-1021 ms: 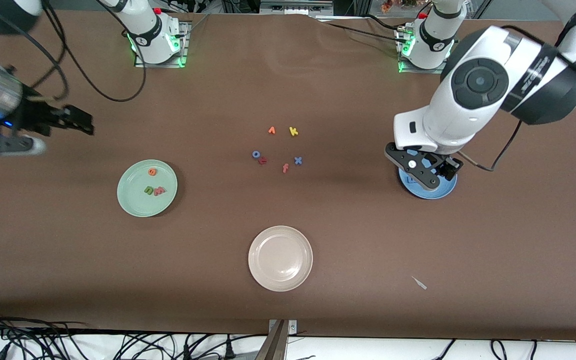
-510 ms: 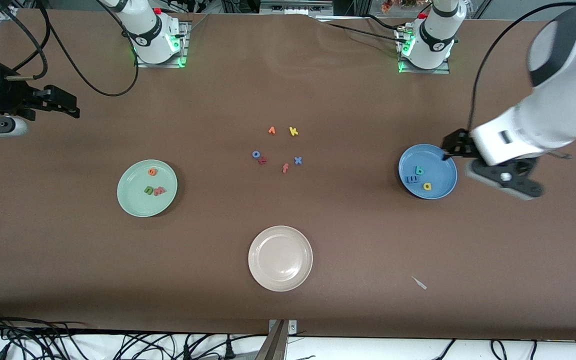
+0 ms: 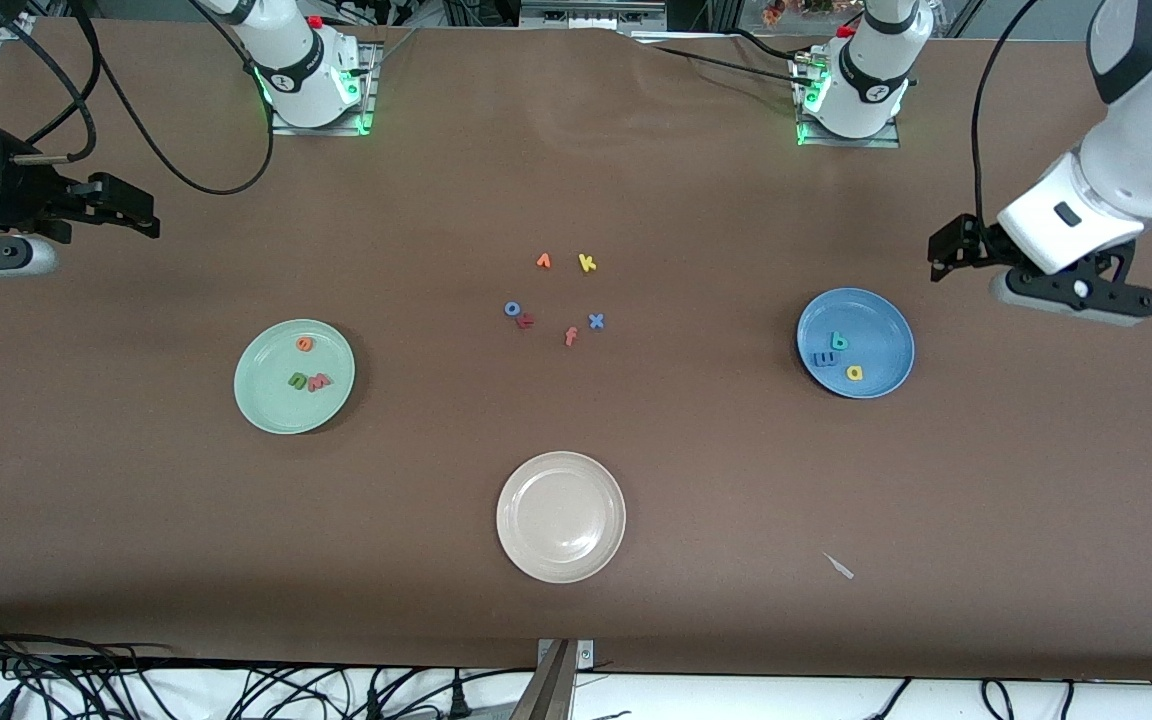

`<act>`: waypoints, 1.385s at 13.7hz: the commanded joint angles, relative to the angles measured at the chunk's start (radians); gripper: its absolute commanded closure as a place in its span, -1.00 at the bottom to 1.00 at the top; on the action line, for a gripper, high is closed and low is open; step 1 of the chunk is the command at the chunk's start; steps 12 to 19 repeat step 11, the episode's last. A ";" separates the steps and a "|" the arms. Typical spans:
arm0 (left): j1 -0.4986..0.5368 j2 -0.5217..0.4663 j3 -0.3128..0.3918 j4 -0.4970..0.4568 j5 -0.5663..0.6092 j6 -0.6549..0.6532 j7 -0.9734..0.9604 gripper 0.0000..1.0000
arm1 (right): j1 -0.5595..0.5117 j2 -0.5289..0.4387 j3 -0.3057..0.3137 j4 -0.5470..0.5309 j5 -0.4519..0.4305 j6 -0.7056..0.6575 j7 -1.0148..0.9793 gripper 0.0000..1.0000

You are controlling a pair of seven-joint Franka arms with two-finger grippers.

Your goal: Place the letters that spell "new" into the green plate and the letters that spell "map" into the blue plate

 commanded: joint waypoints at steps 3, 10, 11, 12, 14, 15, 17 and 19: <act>-0.040 -0.056 0.049 -0.065 -0.023 0.007 -0.114 -1.00 | -0.001 0.000 -0.006 0.002 0.012 0.001 -0.016 -1.00; -0.046 -0.030 0.058 -0.016 -0.047 -0.052 -0.108 -1.00 | -0.002 0.004 -0.025 0.002 0.011 0.005 -0.016 -1.00; -0.048 -0.028 0.056 -0.012 -0.047 -0.059 -0.108 -1.00 | -0.002 0.004 -0.025 0.002 0.006 0.003 -0.017 -1.00; -0.048 -0.028 0.056 -0.012 -0.047 -0.059 -0.108 -1.00 | -0.002 0.004 -0.025 0.002 0.006 0.003 -0.017 -1.00; -0.048 -0.028 0.056 -0.012 -0.047 -0.059 -0.108 -1.00 | -0.002 0.004 -0.025 0.002 0.006 0.003 -0.017 -1.00; -0.048 -0.028 0.056 -0.012 -0.047 -0.059 -0.108 -1.00 | -0.002 0.004 -0.025 0.002 0.006 0.003 -0.017 -1.00; -0.048 -0.028 0.056 -0.012 -0.047 -0.059 -0.108 -1.00 | -0.002 0.004 -0.025 0.002 0.006 0.003 -0.017 -1.00; -0.048 -0.028 0.056 -0.012 -0.047 -0.059 -0.108 -1.00 | -0.002 0.004 -0.025 0.002 0.006 0.003 -0.017 -1.00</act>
